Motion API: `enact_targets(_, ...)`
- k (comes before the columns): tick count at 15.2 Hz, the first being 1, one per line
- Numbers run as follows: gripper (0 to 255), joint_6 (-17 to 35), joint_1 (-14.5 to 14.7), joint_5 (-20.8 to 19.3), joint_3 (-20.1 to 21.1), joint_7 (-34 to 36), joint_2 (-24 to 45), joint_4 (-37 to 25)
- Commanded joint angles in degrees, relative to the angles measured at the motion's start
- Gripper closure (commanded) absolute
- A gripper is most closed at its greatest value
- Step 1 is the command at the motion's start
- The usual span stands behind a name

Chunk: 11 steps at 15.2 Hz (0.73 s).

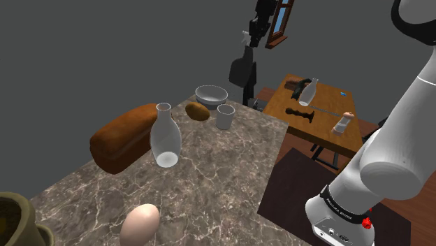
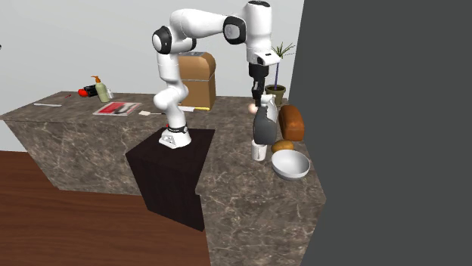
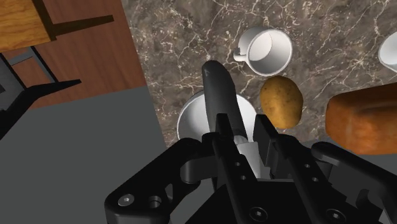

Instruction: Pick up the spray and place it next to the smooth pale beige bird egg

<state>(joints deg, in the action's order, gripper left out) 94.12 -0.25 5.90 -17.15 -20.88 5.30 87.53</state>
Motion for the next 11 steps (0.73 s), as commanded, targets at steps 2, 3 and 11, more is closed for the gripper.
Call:
enact_targets(2,255,-2.7,-0.2,0.2,-0.1,0.0,0.6,-3.3)
enact_targets(3,255,-3.6,-0.2,0.3,-0.1,0.0,0.8,-4.4)
enact_targets(11,255,-11.0,-1.0,1.2,-0.4,0.0,3.7,-14.4)
